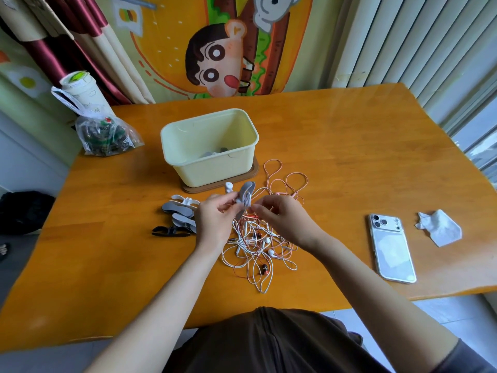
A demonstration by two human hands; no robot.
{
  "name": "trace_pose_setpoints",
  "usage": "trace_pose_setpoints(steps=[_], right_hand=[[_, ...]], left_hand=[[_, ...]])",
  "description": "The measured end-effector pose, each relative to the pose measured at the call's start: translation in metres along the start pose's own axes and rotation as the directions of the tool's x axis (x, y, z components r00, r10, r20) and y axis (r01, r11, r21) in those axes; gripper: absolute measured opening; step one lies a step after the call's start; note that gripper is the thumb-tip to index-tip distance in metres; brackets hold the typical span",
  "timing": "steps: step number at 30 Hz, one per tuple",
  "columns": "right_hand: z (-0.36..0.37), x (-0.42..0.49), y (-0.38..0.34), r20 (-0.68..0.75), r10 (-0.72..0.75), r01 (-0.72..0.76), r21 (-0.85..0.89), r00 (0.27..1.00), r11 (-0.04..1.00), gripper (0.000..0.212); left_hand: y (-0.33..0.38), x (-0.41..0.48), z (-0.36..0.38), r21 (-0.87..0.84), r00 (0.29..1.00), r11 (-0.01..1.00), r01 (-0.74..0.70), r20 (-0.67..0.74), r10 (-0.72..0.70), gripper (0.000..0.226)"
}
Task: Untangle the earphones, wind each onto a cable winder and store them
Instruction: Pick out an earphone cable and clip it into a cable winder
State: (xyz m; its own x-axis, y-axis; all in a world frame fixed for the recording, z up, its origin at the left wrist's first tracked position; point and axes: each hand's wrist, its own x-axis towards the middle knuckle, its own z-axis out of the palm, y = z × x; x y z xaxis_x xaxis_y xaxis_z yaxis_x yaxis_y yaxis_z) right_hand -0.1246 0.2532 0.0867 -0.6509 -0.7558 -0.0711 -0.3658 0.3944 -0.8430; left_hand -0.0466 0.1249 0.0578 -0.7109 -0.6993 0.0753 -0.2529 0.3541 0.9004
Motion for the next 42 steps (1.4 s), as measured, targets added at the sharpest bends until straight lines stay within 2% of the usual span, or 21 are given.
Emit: trace_pose_setpoints(steps=[2,5,9,13,22,28,31,34,36,38,40,42], right_hand=[[-0.006,0.002,-0.001,0.035,-0.011,0.012,-0.026,0.999,1.000,0.023],[-0.017,0.008,0.000,-0.001,-0.014,0.014,-0.035,1.000,0.999,0.021],[-0.031,0.018,0.004,-0.090,-0.025,0.023,-0.028,0.996,0.999,0.021],[-0.039,0.023,0.008,-0.082,-0.010,0.007,-0.032,0.997,0.999,0.022],[-0.038,0.020,0.012,-0.155,-0.039,0.036,-0.017,0.987,0.999,0.021],[-0.036,0.023,0.019,-0.240,0.047,-0.040,0.033,0.970,0.999,0.022],[-0.027,0.021,0.027,-0.227,0.097,-0.083,0.071,0.969,0.994,0.025],[-0.013,0.016,0.032,-0.209,0.124,-0.092,0.158,0.970,0.983,0.031],[-0.004,0.011,0.031,-0.171,0.130,-0.089,0.228,0.977,0.970,0.033],[0.005,0.006,0.029,-0.129,0.124,-0.088,0.255,0.984,0.963,0.032],[0.012,0.002,0.028,-0.088,0.118,-0.092,0.257,0.989,0.962,0.027],[0.017,-0.002,0.025,-0.070,0.107,-0.087,0.253,0.992,0.964,0.023]], left_hand=[[-0.004,0.000,-0.002,0.044,0.999,0.999,-0.005,0.035,0.004,0.034],[-0.009,0.000,-0.005,0.055,0.996,0.998,-0.012,0.091,0.007,0.034],[-0.010,-0.003,-0.006,0.033,0.976,0.999,-0.029,0.217,0.021,0.032],[-0.011,-0.008,-0.005,-0.036,0.947,0.999,0.005,0.321,0.007,0.035],[-0.008,-0.010,-0.009,-0.213,0.923,0.969,0.125,0.383,-0.034,0.037],[0.011,-0.012,-0.009,-0.344,0.902,0.922,0.176,0.432,-0.011,0.032],[0.021,-0.010,-0.008,-0.401,0.903,0.897,0.183,0.431,0.008,0.029],[0.027,-0.006,-0.006,-0.466,0.916,0.854,0.232,0.400,-0.031,0.030],[0.031,-0.004,-0.006,-0.532,0.917,0.792,0.301,0.390,-0.086,0.033],[0.034,-0.001,-0.005,-0.613,0.915,0.697,0.371,0.371,-0.160,0.024],[0.038,0.003,-0.004,-0.667,0.915,0.627,0.403,0.315,-0.253,0.020],[0.037,0.008,-0.004,-0.693,0.913,0.603,0.395,0.227,-0.338,0.019]])
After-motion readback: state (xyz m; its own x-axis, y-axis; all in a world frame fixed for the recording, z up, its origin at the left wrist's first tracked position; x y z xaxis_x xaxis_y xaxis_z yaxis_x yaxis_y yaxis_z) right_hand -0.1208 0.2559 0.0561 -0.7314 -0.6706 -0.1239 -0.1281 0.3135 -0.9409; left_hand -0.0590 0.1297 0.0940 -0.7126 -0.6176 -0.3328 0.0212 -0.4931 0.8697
